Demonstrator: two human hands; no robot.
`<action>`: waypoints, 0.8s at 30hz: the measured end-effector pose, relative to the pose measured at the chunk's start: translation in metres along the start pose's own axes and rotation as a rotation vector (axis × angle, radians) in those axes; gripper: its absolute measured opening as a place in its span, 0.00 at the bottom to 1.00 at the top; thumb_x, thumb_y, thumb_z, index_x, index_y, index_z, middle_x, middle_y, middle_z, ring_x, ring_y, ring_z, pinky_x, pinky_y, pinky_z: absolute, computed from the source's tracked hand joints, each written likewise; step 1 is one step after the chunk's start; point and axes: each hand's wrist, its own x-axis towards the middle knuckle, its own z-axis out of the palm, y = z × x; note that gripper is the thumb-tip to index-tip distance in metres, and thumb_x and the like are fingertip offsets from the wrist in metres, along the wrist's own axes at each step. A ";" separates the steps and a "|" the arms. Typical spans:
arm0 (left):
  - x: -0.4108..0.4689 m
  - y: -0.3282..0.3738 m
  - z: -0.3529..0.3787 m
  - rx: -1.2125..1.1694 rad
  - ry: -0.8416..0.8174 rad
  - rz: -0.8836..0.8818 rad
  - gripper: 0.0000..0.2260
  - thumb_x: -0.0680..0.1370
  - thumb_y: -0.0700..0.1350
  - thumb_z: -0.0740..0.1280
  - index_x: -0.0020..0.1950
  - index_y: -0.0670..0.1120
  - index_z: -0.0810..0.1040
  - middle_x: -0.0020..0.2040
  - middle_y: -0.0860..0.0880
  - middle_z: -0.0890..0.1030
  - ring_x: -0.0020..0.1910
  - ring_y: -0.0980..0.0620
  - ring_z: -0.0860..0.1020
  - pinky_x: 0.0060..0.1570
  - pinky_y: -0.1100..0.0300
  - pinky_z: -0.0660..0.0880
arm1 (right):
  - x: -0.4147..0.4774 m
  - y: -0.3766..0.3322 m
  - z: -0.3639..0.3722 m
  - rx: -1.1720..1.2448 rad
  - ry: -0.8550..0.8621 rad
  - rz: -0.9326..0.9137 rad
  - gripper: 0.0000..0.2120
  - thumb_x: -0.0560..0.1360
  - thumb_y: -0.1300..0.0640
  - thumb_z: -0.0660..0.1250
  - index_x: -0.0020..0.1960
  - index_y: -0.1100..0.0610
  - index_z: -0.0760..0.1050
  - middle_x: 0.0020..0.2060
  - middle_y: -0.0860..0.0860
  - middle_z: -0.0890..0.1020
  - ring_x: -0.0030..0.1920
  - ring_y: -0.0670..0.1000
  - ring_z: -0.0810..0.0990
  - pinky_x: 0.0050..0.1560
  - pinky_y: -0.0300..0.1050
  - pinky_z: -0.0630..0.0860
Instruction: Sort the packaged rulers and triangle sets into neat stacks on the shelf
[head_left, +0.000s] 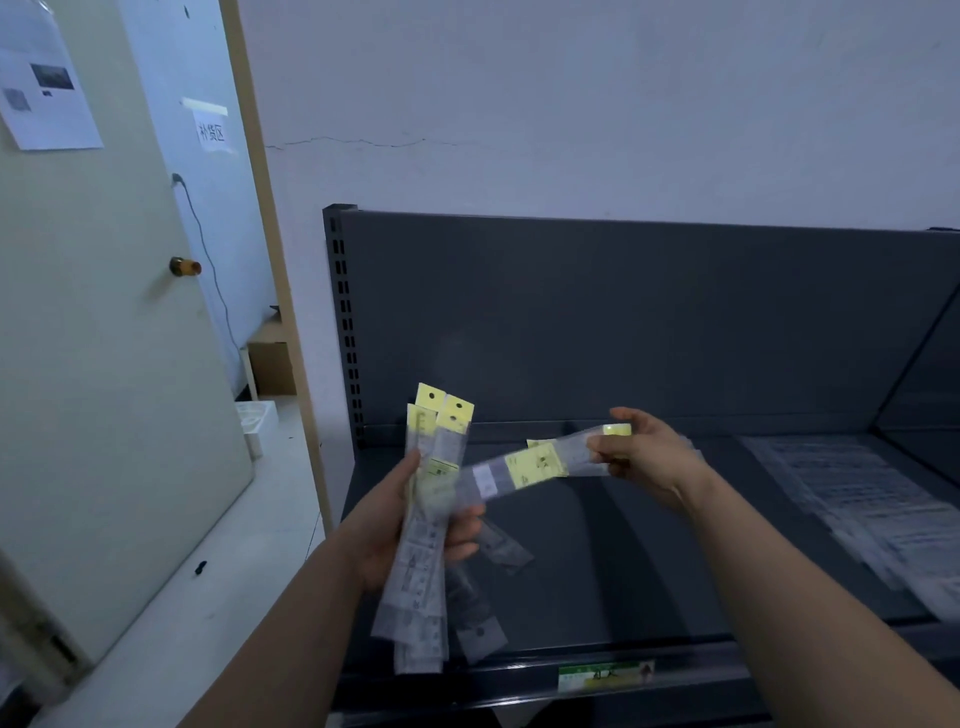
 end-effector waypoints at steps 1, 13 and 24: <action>-0.001 -0.002 0.004 0.010 -0.007 -0.024 0.32 0.75 0.63 0.61 0.63 0.36 0.75 0.50 0.36 0.82 0.42 0.42 0.82 0.46 0.48 0.81 | -0.001 0.002 0.007 -0.018 -0.035 0.008 0.30 0.72 0.69 0.70 0.70 0.59 0.63 0.41 0.55 0.80 0.37 0.50 0.79 0.40 0.44 0.74; -0.011 -0.006 0.003 -0.112 -0.276 -0.165 0.28 0.77 0.55 0.62 0.69 0.36 0.72 0.61 0.32 0.76 0.47 0.41 0.81 0.47 0.50 0.79 | 0.005 0.005 0.027 -0.085 -0.178 0.028 0.34 0.73 0.72 0.68 0.75 0.60 0.59 0.46 0.56 0.77 0.40 0.50 0.76 0.44 0.43 0.73; 0.024 -0.008 0.033 -0.194 0.076 0.238 0.11 0.75 0.30 0.59 0.54 0.41 0.75 0.37 0.45 0.77 0.36 0.50 0.77 0.49 0.53 0.77 | -0.023 0.031 0.080 -0.242 -0.374 0.113 0.34 0.71 0.48 0.74 0.69 0.57 0.63 0.49 0.52 0.83 0.46 0.47 0.81 0.48 0.41 0.79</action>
